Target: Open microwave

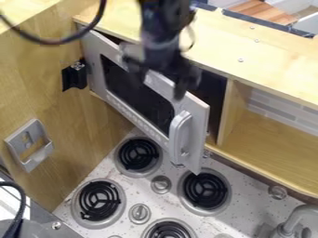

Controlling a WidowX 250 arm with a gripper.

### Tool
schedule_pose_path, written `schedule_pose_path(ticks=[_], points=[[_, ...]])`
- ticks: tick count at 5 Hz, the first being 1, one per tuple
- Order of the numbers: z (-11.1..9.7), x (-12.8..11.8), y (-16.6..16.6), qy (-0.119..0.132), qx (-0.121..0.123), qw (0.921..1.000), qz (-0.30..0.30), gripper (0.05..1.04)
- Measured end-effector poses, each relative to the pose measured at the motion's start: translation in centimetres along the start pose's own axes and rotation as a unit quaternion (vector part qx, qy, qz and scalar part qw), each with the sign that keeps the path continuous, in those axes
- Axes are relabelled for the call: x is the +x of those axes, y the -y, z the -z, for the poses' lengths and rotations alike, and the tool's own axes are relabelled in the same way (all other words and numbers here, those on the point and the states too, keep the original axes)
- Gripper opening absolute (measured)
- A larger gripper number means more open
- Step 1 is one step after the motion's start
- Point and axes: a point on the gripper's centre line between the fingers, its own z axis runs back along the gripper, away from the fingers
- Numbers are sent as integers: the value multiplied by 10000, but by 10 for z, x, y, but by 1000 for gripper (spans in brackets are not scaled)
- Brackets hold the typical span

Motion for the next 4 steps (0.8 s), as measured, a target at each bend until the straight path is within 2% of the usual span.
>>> schedule_pose_path(ticks=[1, 2, 4], points=[[8, 23, 19, 38, -141, 9996, 250, 1000], [25, 34, 33, -55, -346, 9979, 550, 1000], [55, 33, 52, -187, -616, 9943, 854, 1000]])
